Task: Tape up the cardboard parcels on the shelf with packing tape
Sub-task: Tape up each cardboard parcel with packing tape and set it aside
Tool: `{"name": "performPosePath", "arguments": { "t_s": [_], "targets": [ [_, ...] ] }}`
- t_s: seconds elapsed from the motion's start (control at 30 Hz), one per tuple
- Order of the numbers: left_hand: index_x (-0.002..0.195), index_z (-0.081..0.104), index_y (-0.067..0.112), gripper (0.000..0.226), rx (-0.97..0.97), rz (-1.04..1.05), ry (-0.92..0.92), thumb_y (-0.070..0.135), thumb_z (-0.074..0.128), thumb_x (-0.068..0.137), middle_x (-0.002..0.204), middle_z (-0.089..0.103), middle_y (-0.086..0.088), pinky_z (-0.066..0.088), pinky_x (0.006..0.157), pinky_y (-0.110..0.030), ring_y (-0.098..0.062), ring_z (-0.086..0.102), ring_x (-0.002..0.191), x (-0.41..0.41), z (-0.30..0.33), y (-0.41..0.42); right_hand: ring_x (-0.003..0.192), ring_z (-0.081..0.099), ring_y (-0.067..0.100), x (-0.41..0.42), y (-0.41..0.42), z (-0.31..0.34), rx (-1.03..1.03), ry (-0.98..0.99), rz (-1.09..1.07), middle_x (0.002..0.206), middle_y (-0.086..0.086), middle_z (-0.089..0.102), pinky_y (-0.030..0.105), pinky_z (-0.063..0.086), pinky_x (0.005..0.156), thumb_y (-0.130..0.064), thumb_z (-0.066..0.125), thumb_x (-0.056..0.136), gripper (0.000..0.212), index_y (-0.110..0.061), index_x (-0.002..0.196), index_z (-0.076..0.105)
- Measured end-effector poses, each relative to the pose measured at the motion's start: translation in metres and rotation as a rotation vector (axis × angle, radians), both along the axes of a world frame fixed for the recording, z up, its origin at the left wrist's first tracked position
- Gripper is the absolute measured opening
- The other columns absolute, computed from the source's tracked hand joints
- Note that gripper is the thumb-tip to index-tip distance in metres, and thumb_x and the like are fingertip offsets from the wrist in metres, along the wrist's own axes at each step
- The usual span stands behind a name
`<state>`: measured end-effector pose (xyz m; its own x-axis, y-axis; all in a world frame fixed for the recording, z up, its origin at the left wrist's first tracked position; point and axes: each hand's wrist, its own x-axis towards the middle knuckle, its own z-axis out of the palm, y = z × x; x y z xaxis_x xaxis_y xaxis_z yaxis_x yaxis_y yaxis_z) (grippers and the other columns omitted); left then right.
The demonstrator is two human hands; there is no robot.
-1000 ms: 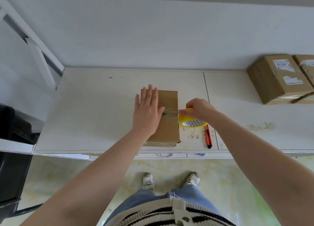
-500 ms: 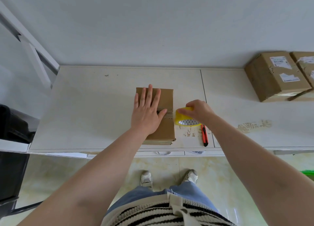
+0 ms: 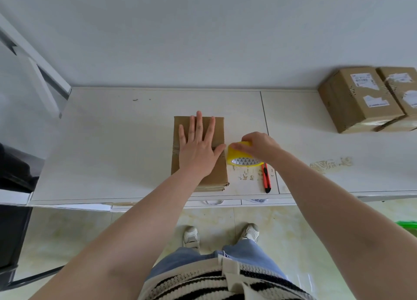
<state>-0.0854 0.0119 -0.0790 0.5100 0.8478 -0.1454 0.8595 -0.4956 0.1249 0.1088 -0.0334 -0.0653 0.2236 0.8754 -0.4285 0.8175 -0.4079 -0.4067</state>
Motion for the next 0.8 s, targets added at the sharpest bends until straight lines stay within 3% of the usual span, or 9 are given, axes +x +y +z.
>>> {"name": "performPosePath", "arguments": {
  "t_s": [0.07,0.17,0.37,0.7,0.8],
  "targets": [
    [0.154,-0.022,0.028,0.077,-0.002,-0.002,-0.006,0.067,0.009,0.095,0.159,-0.031,-0.01,-0.011,0.12,-0.051,-0.027,-0.025,0.148,-0.001,-0.0002,0.0007,0.067,0.052,0.019,0.0026,-0.001,0.0014,0.007,0.003,-0.017,0.069,0.005,0.054,0.03,0.038,0.059,-0.069,0.057,0.083,0.064,-0.005,0.077,0.064],
    [0.153,-0.023,0.029,0.077,-0.005,-0.003,-0.003,0.067,0.01,0.096,0.159,-0.033,-0.009,-0.012,0.12,-0.05,-0.027,-0.027,0.148,-0.0018,-0.0005,0.0014,0.064,0.049,0.016,-0.0015,0.0019,0.0049,-0.001,-0.097,-0.014,0.064,-0.003,0.048,0.028,0.035,0.056,-0.073,0.059,0.078,0.057,-0.02,0.06,0.05],
    [0.153,-0.023,0.03,0.076,-0.018,-0.005,-0.005,0.067,0.009,0.096,0.158,-0.033,-0.008,-0.015,0.119,-0.049,-0.027,-0.027,0.147,-0.002,-0.0002,0.0023,0.07,0.05,0.016,-0.0022,0.0049,0.0075,-0.034,-0.063,-0.013,0.067,-0.007,0.048,0.027,0.033,0.058,-0.077,0.059,0.075,0.052,-0.03,0.061,0.043],
    [0.152,-0.025,0.03,0.076,-0.025,-0.016,0.022,0.068,0.01,0.096,0.158,-0.034,-0.008,-0.017,0.117,-0.049,-0.027,-0.028,0.147,-0.0019,0.0006,0.0028,0.068,0.054,0.017,-0.0003,-0.0007,0.0028,-0.029,-0.022,-0.042,0.067,-0.002,0.054,0.029,0.04,0.061,-0.075,0.053,0.081,0.054,-0.023,0.065,0.051],
    [0.153,-0.024,0.031,0.078,-0.028,-0.017,0.021,0.069,0.012,0.095,0.159,-0.033,-0.007,-0.015,0.118,-0.049,-0.027,-0.026,0.148,-0.0034,0.003,0.0027,0.071,0.06,0.017,0.0021,0.0005,0.0008,-0.059,-0.013,-0.011,0.071,-0.001,0.061,0.032,0.048,0.066,-0.077,0.048,0.082,0.061,-0.019,0.074,0.063]
  ]
}}
